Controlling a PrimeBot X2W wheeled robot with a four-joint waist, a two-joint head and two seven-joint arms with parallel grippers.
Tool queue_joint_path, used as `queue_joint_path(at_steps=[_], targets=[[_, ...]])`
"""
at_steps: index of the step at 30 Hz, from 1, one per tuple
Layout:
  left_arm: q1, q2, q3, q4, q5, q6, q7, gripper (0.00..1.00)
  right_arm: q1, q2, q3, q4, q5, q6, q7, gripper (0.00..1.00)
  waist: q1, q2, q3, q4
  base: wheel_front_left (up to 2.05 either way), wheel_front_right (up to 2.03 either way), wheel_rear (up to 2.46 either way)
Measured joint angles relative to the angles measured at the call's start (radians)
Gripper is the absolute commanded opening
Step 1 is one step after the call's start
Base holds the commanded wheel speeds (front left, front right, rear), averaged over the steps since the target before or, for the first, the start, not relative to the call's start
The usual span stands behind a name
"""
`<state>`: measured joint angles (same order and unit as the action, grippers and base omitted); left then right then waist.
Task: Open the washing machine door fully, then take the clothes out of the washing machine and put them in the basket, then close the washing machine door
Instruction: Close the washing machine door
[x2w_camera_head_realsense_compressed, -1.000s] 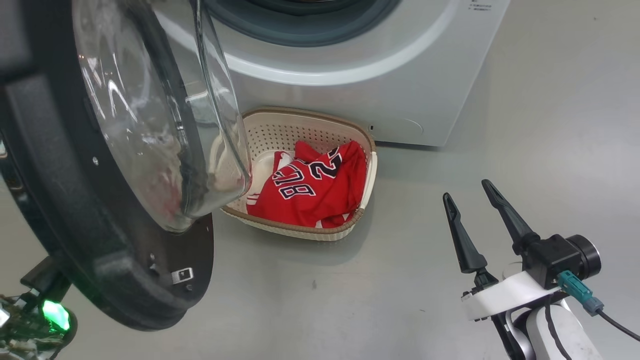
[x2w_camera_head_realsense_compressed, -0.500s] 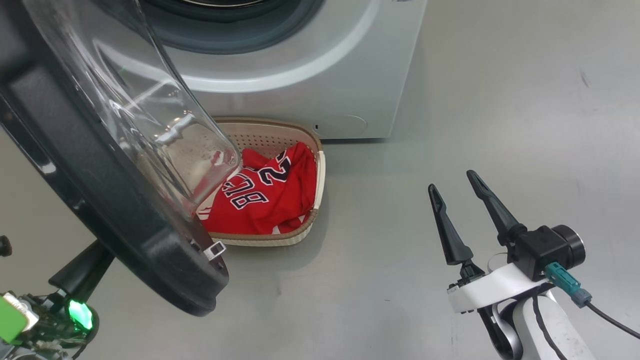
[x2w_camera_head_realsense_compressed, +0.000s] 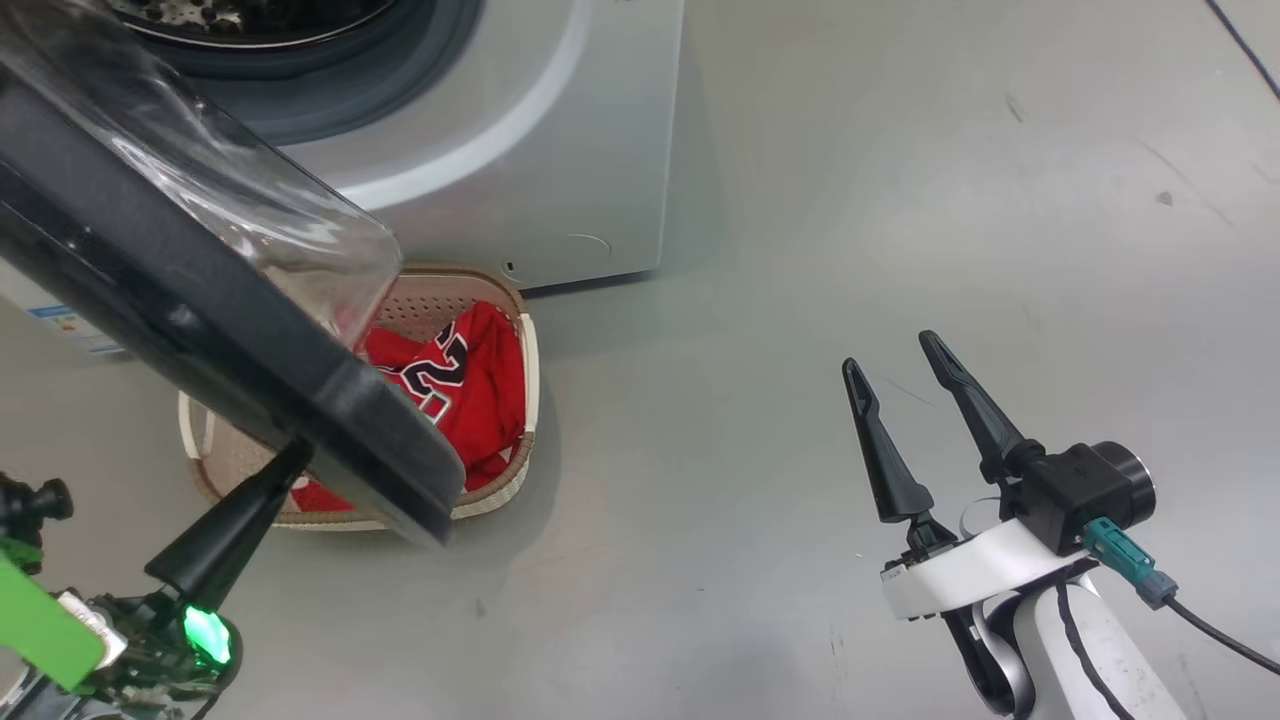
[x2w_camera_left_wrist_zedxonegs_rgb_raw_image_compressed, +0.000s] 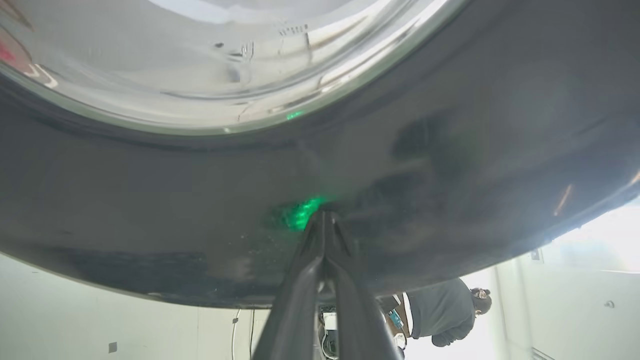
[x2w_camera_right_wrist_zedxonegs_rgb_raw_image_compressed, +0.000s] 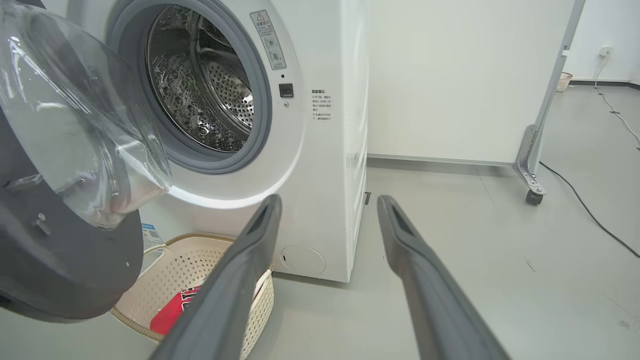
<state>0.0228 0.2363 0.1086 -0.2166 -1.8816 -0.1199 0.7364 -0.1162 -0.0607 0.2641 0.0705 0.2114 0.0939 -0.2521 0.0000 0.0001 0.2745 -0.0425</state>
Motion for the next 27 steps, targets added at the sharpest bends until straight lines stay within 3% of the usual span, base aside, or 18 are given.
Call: queue_joint_path(at_steps=[10,27], targets=[[-0.056,-0.020,-0.034,-0.001,0.053,0.000,-0.035,0.00,-0.007,0.004,-0.001,-0.015,0.019,0.000,0.000,1.00,0.0000,0.0000,0.031,-0.092,0.00,0.00,0.00],[-0.231,-0.077,-0.030,0.100,0.123,0.011,-0.156,0.00,-0.025,0.010,0.004,-0.022,0.042,-0.001,0.000,1.00,0.0000,0.0000,0.079,-0.192,0.00,0.00,0.00]])
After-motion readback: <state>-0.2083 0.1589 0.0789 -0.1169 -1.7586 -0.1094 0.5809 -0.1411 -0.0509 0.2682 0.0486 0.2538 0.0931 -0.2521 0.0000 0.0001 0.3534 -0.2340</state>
